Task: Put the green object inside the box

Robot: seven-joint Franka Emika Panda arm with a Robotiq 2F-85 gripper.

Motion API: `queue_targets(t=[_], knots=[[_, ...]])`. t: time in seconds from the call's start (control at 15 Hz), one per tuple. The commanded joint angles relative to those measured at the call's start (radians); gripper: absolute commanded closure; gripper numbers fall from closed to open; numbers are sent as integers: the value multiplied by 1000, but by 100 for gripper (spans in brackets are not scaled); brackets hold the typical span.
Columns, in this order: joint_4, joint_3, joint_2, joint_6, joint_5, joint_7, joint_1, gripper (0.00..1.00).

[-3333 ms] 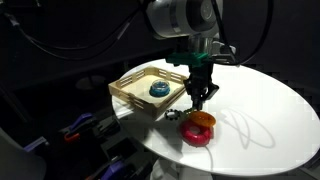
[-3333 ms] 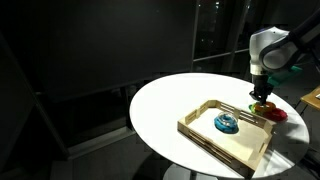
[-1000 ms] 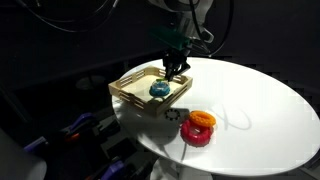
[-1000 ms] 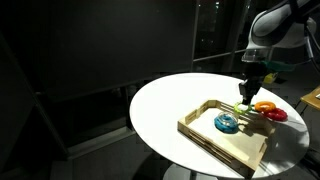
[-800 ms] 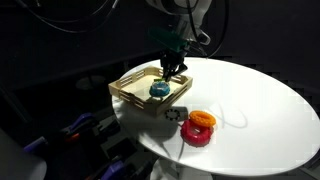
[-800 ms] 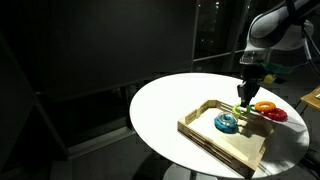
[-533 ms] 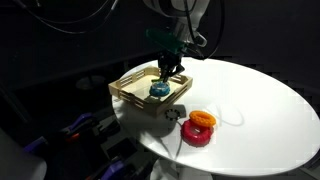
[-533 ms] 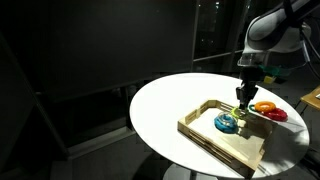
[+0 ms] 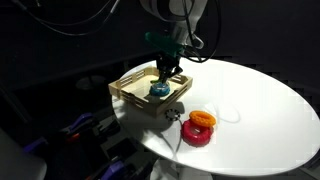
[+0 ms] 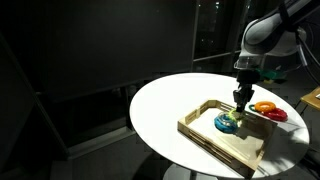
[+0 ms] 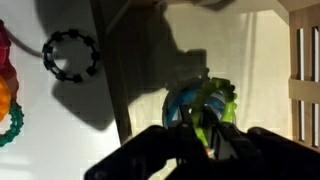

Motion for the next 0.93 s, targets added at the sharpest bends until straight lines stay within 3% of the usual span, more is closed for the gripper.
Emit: queue_targets(t=[0.0, 0.53, 0.6, 0.73, 0.87], knots=[[27, 15, 24, 21, 23, -37, -7, 94], [49, 21, 63, 58, 7, -32, -6, 92], [51, 20, 67, 60, 4, -28, -5, 57], [52, 17, 70, 62, -2, -26, -6, 50], [50, 14, 70, 66, -8, -23, -7, 33]])
